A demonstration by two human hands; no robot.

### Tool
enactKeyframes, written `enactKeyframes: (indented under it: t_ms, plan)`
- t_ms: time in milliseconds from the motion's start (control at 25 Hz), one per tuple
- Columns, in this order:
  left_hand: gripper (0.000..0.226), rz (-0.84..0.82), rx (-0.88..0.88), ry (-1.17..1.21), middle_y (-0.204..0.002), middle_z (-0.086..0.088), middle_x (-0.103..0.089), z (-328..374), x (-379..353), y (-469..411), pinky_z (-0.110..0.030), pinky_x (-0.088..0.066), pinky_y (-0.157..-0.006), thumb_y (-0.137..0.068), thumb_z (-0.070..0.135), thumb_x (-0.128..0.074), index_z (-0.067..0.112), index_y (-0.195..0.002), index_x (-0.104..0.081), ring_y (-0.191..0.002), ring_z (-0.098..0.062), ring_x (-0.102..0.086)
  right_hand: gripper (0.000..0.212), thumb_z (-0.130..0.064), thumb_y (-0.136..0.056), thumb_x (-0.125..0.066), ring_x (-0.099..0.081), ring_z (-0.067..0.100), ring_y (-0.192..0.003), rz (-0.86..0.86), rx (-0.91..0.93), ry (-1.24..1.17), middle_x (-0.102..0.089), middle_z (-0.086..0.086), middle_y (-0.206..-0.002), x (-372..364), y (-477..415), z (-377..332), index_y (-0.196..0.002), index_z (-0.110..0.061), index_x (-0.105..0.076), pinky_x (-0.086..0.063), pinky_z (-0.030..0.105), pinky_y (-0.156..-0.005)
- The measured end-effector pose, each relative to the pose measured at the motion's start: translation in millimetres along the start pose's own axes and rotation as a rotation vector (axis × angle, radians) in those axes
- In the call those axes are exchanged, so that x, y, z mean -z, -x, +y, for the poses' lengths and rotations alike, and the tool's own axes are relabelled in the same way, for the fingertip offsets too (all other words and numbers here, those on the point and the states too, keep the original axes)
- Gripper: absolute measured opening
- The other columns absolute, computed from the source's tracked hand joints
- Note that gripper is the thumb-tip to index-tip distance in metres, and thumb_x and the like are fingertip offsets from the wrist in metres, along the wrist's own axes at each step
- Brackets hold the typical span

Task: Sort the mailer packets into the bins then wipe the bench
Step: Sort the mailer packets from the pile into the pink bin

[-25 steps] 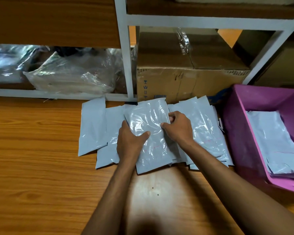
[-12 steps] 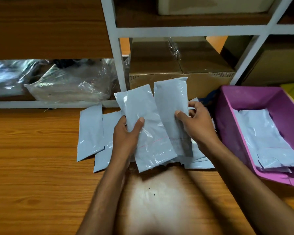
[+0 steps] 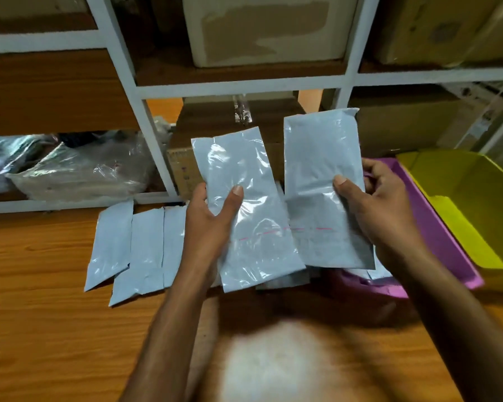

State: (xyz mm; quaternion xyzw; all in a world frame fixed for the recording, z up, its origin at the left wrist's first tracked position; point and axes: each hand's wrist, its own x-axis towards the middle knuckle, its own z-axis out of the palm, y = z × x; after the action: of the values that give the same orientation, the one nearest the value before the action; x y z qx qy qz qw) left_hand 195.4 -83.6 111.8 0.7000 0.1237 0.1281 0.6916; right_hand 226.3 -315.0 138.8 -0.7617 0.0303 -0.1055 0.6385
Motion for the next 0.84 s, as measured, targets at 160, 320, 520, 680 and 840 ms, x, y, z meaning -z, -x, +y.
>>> enactKeyframes:
  t_ms: [160, 320, 520, 680, 840]
  plan:
    - [0.051, -0.003, 0.018, -0.003, -0.122, 0.012, -0.069, 6.7, -65.6, 22.3, -0.03, -0.062, -0.082, -0.09, 0.046, -0.073, 0.032, -0.135, -0.052, -0.103, -0.008, -0.073, 0.031, -0.025, -0.097, -0.069, -0.074, 0.007, -0.095, -0.018, 0.023, -0.011, -0.075, -0.008, -0.111, 64.2, -22.3, 14.9, -0.126, -0.023, -0.059, -0.06, 0.033, -0.079]
    - [0.052, 0.019, -0.019, -0.123, -0.124, 0.013, -0.066, 6.9, -123.1, 36.1, -0.024, -0.06, -0.077, -0.091, 0.047, -0.072, 0.033, -0.135, -0.05, -0.105, -0.009, -0.07, 0.029, -0.017, -0.096, -0.07, -0.074, 0.016, -0.098, -0.08, -0.029, -0.028, -0.076, -0.003, -0.111, 124.5, -43.2, 37.5, -0.123, -0.022, -0.061, -0.061, 0.042, -0.085]
    - [0.053, 0.033, -0.046, -0.224, -0.129, 0.009, -0.063, 1.3, -158.7, 41.1, -0.04, -0.058, -0.094, -0.092, 0.049, -0.069, 0.031, -0.137, -0.047, -0.113, -0.012, -0.066, 0.033, -0.011, -0.094, -0.07, -0.073, 0.01, -0.096, -0.077, -0.061, 0.037, -0.074, -0.009, -0.108, 176.6, -55.8, 50.1, -0.124, -0.022, -0.06, -0.06, 0.035, -0.084]
    - [0.043, -0.006, -0.043, -0.229, -0.123, 0.013, -0.062, -2.5, -172.4, 34.9, -0.035, -0.057, -0.093, -0.096, 0.043, -0.068, 0.034, -0.132, -0.046, -0.112, -0.011, -0.065, 0.039, -0.016, -0.094, -0.071, -0.067, 0.003, -0.096, 0.004, -0.04, 0.123, -0.069, -0.011, -0.111, 193.9, -62.3, 59.2, -0.13, -0.024, -0.058, -0.055, 0.027, -0.077]
    - [0.046, -0.035, -0.003, -0.245, -0.119, 0.009, -0.063, -9.8, -189.8, 24.4, -0.038, -0.057, -0.093, -0.09, 0.038, -0.076, 0.033, -0.125, -0.046, -0.109, -0.014, -0.066, 0.045, -0.019, -0.092, -0.072, -0.064, 0.003, -0.094, 0.033, -0.041, 0.206, -0.066, -0.007, -0.116, 194.8, -65.5, 65.5, -0.135, -0.02, -0.056, -0.05, 0.025, -0.071]
